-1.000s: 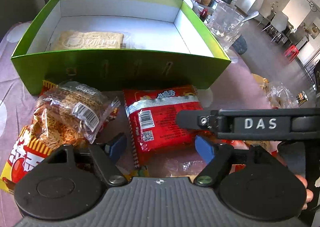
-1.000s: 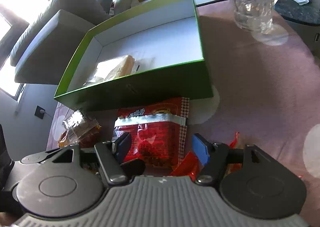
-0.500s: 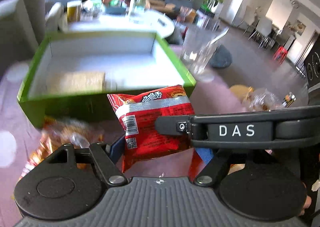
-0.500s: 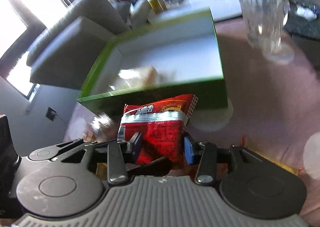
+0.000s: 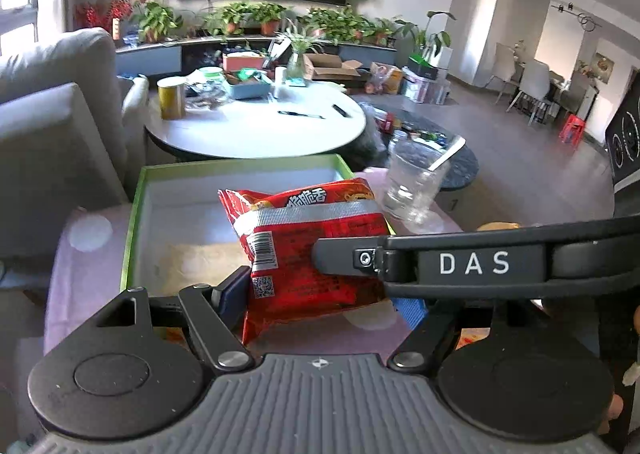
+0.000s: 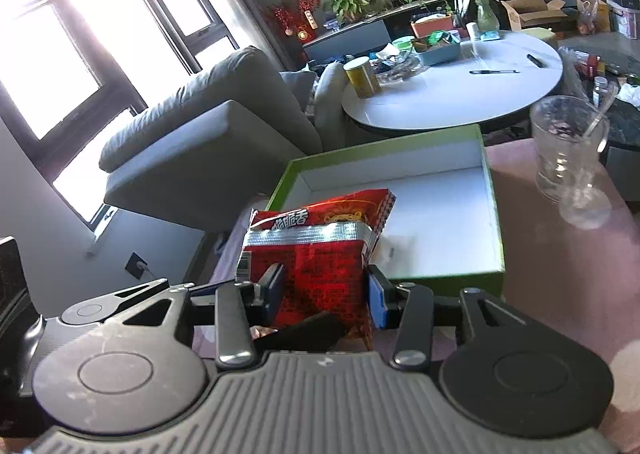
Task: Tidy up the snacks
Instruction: 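Lift the red snack bag with both grippers over the green box, then lower the red bag into the box and open both grippers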
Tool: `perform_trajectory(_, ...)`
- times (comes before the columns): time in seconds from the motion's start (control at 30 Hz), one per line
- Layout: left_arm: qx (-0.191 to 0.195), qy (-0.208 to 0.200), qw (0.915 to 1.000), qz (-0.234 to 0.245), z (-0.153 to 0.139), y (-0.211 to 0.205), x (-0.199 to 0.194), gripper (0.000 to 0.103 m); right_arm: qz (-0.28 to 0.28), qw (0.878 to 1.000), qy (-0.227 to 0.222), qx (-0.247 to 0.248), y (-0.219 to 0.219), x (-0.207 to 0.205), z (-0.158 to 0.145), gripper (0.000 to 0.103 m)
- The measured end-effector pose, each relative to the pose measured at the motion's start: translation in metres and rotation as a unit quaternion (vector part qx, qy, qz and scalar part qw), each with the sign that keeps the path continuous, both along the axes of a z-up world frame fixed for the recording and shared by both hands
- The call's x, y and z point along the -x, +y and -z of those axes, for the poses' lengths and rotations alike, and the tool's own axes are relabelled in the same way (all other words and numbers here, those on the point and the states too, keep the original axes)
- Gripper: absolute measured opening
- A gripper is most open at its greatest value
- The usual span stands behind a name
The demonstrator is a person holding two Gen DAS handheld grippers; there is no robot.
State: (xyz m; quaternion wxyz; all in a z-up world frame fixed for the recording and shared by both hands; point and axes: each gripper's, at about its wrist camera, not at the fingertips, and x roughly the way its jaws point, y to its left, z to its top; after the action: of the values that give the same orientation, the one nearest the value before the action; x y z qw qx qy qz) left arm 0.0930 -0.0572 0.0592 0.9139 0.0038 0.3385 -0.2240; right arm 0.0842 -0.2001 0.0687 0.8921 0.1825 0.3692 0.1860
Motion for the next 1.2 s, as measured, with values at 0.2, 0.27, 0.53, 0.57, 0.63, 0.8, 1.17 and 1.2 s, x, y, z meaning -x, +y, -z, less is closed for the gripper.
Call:
perform_trajectory(0.2,-0.002,0.004,0.9999,-0.016,0.000,0.017,-0.031,0.071,-0.012,1.000,-0.006,-0.014,0.010,-0.026,0.000,0.075)
perform_trajectory(0.27,-0.002,0.009,0.9998,-0.020,0.001,0.022,-0.043,0.071,-0.015,1.000,-0.007,-0.017,0.014,-0.033,0.001,0.075)
perform_trajectory(0.53,-0.010,0.024,0.9992,-0.029,0.021,0.038,-0.064,0.072,-0.029,0.999,0.005,-0.024,0.032,-0.055,0.016,0.075)
perform_trajectory(0.57,-0.010,0.029,0.9991,-0.030,0.024,0.039,-0.068,0.072,-0.031,0.999,0.008,-0.025,0.033,-0.057,0.019,0.075)
perform_trajectory(0.63,-0.012,0.037,0.9988,-0.030,0.031,0.041,-0.073,0.072,-0.032,0.999,0.017,-0.026,0.037,-0.063,0.025,0.075)
perform_trajectory(0.8,-0.013,0.054,0.9980,-0.031,0.047,0.045,-0.086,0.072,-0.033,0.998,0.039,-0.022,0.043,-0.073,0.039,0.075)
perform_trajectory(1.17,-0.023,0.063,0.9961,-0.057,0.055,0.057,-0.086,0.073,-0.027,0.998,0.049,0.000,0.048,-0.083,0.053,0.076)
perform_trajectory(1.2,-0.019,0.063,0.9959,-0.063,0.055,0.062,-0.084,0.074,-0.019,0.999,0.046,0.007,0.045,-0.081,0.052,0.076)
